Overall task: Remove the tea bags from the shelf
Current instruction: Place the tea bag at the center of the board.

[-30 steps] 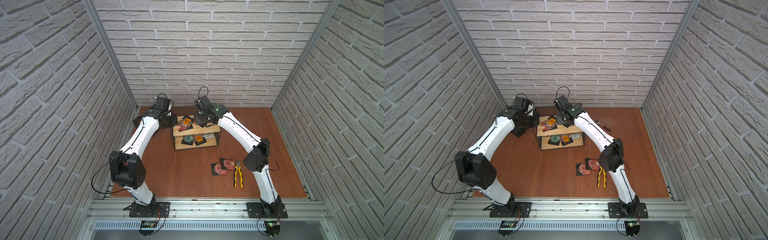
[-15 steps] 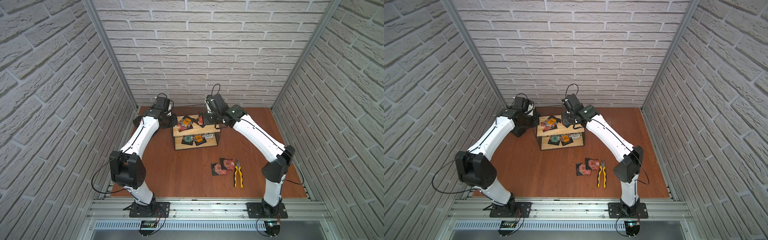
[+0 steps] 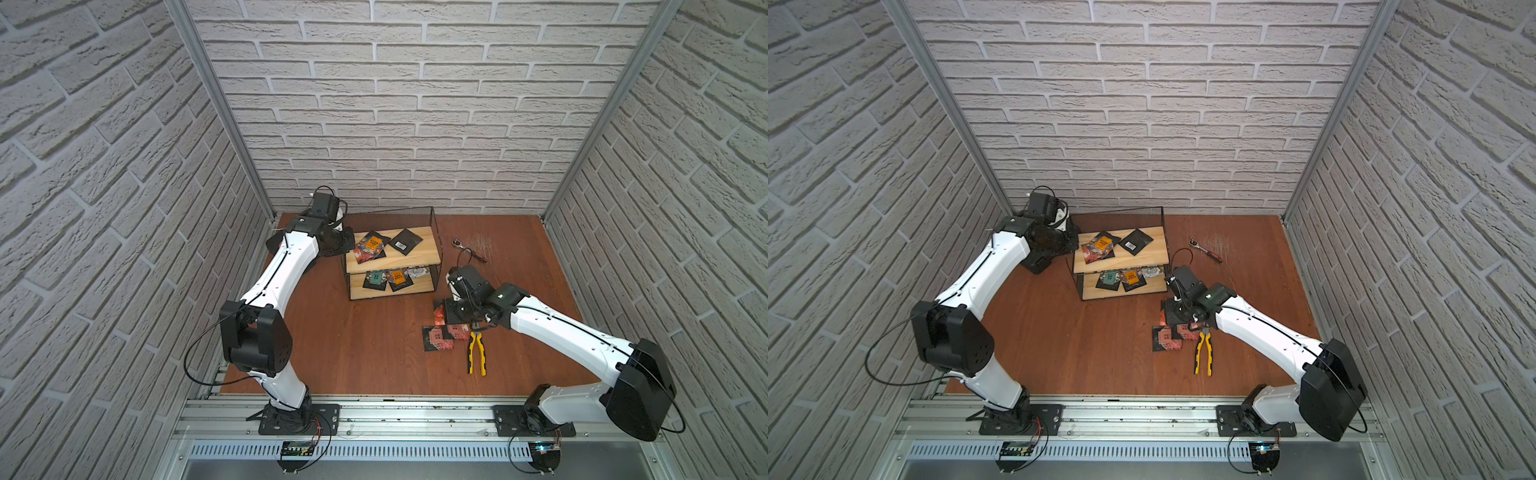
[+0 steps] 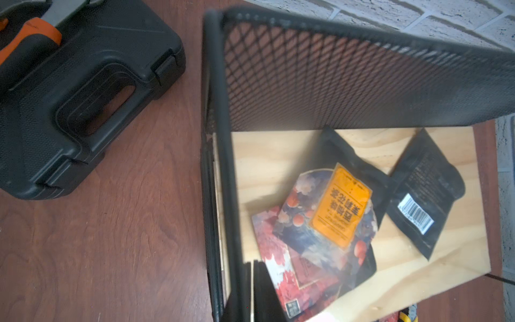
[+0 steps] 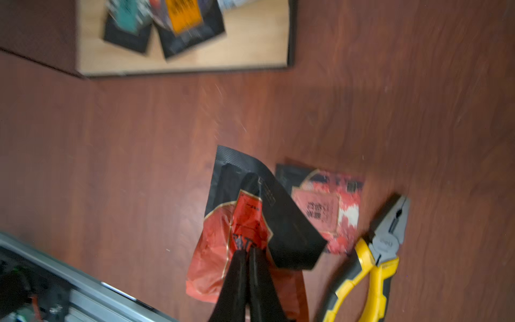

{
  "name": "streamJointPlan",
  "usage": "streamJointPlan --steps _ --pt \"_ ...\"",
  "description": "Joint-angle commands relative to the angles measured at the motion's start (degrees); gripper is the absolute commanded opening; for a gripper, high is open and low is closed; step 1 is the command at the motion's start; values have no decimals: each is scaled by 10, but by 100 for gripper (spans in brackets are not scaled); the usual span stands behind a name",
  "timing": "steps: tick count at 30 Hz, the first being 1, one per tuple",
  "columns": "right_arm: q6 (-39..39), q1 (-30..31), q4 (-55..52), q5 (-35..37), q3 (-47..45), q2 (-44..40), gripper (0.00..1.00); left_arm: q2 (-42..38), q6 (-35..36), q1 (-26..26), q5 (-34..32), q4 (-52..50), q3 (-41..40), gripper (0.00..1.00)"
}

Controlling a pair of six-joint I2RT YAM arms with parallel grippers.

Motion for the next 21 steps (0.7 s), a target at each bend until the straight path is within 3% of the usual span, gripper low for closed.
streamJointPlan --steps 1,14,21 --pt "-7 2 51 -13 -55 -22 3 12 9 3 2 16 17 9" --pt "-23 18 62 -12 -101 35 3 17 9 3 2 15 21 9" --pt "-15 20 60 -4 -108 32 24 15 9 3 4 16 20 9"
